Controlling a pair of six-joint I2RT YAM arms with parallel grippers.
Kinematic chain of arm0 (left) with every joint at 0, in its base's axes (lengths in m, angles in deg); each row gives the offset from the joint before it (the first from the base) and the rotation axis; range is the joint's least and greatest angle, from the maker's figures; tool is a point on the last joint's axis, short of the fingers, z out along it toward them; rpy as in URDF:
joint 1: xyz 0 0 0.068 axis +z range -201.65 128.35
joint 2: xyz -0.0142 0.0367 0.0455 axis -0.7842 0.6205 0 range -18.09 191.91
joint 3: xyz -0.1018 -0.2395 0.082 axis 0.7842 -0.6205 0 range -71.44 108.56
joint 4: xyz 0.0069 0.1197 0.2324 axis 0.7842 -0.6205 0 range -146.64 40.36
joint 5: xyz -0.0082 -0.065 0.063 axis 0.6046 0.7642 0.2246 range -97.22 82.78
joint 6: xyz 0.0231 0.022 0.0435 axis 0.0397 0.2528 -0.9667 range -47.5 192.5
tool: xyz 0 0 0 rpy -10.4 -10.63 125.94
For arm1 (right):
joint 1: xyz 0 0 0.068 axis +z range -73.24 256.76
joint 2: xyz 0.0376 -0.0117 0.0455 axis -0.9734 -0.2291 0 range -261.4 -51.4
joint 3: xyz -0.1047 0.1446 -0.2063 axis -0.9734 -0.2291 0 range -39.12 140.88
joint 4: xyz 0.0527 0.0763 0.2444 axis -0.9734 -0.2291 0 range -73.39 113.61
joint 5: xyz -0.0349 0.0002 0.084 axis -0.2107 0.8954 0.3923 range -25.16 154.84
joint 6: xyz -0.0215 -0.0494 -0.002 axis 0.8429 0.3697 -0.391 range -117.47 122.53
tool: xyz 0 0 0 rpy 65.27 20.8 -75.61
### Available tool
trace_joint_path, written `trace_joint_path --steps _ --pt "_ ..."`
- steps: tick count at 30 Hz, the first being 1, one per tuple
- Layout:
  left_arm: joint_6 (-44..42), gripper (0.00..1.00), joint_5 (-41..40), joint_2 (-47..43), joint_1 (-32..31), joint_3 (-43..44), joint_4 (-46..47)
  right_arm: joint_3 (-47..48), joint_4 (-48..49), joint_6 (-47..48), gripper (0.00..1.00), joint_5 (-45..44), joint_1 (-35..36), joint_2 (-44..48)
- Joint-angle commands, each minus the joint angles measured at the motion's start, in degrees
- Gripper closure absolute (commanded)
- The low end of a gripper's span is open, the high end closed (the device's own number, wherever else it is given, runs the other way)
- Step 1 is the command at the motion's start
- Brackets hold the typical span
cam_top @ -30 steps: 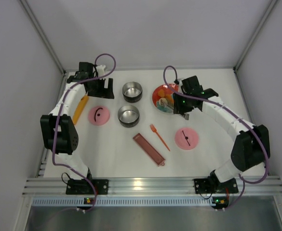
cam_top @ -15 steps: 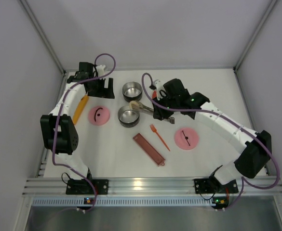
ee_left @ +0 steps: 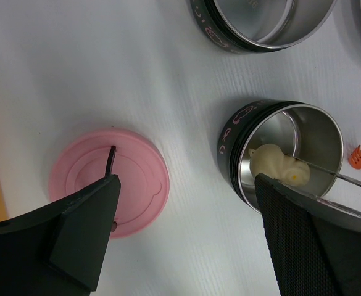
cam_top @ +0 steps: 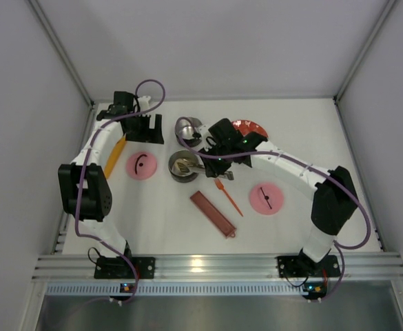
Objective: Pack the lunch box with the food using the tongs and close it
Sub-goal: Place the fake food in the packing box.
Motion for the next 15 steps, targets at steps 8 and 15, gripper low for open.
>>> trace_joint_path --steps 8,15 --pt "0.68 0.04 -0.88 -1.58 0.69 -1.23 1.55 4.10 2.86 0.97 0.56 -1.28 1.32 -1.43" --pt "0.59 0.04 -0.71 -1.40 0.78 -1.14 1.55 5.42 1.98 1.32 0.55 -2.51 1.32 -0.11"
